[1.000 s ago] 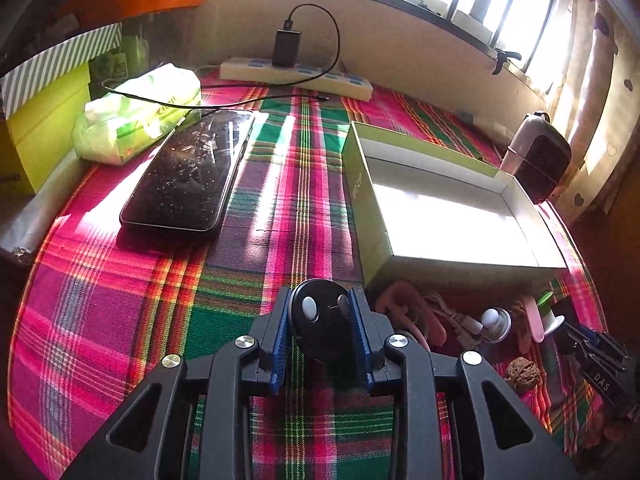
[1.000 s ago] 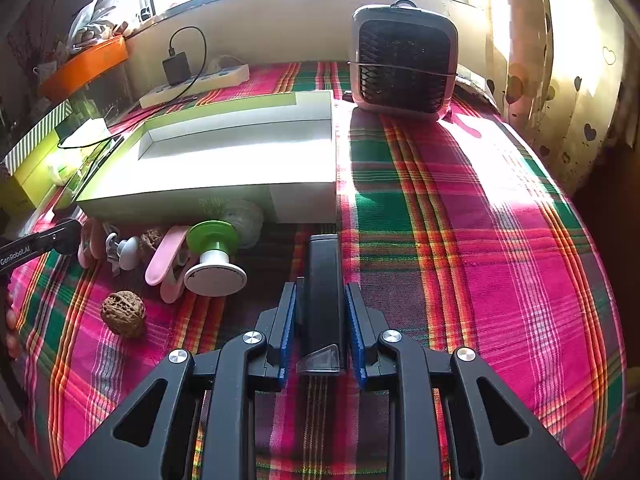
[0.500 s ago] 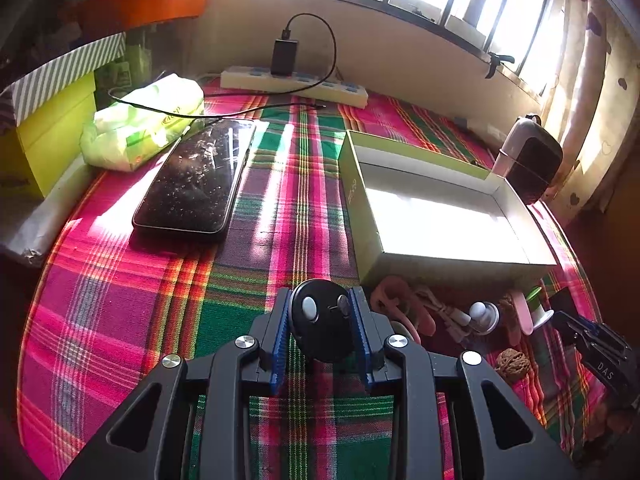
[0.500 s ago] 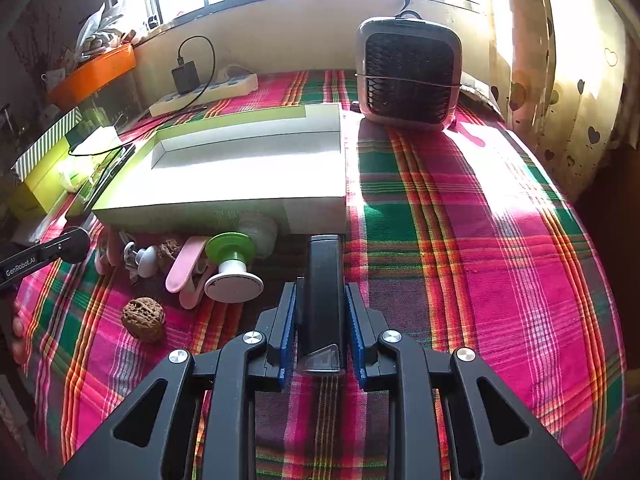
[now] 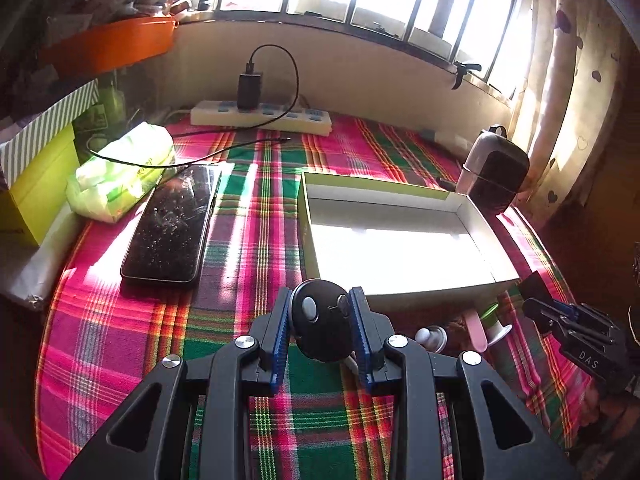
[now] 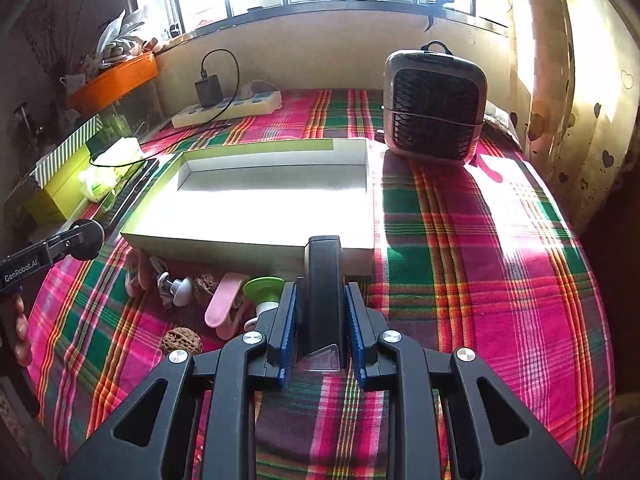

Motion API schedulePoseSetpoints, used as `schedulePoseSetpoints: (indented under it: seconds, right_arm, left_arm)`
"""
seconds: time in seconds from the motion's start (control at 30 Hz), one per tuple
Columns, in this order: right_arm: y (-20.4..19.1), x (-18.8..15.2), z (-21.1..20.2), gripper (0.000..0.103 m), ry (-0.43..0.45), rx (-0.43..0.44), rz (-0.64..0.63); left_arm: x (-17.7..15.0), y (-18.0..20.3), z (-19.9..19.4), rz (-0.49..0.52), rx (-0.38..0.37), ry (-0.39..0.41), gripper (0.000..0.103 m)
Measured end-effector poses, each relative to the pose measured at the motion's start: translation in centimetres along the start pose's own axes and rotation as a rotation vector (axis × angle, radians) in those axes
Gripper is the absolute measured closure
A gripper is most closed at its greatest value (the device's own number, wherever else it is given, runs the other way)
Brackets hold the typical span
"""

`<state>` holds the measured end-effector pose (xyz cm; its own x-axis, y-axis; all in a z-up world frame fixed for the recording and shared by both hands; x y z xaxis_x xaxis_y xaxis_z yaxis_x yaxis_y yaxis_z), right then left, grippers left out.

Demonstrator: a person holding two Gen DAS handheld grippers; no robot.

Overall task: Organize objects
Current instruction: 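Carry the black bar and black puck with both tools into the white box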

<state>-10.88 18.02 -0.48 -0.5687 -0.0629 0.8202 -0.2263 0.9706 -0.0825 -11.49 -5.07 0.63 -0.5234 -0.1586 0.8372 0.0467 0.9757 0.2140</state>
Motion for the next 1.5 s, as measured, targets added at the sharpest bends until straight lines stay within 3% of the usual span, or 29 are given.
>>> schedulePoseSetpoints:
  seconds: [0.57,1.0,1.5]
  right_arm:
    - [-1.4,5.2,6.9,0.079,-0.045,0.047,-0.028]
    - [-2.5,5.6,12.7,0.079,-0.125,0.058,-0.032]
    - [-1.9,5.5,14.8,0.079,-0.149,0.036,-0.030]
  left_arm:
    - [2.6,2.9,7.4,0.018,-0.071,-0.073,0.077]
    - [3.1,3.3,13.4,0.044,-0.054,-0.147,0.077]
    - [2.9,3.5,15.5,0.058,-0.053,-0.171,0.077]
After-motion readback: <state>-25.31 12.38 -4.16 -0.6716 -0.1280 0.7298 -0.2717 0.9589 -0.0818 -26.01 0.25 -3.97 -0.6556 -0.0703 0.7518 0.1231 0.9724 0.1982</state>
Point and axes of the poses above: each gripper's, at about its wrist camera, not at the fingertips, and z roughly the way its jaws point, y to its right, x to its top, the point moved 7 cm from there along z, roughly the way its jaws point, and after that the axes turned 14 degrees about y, right-handed, at the moved point
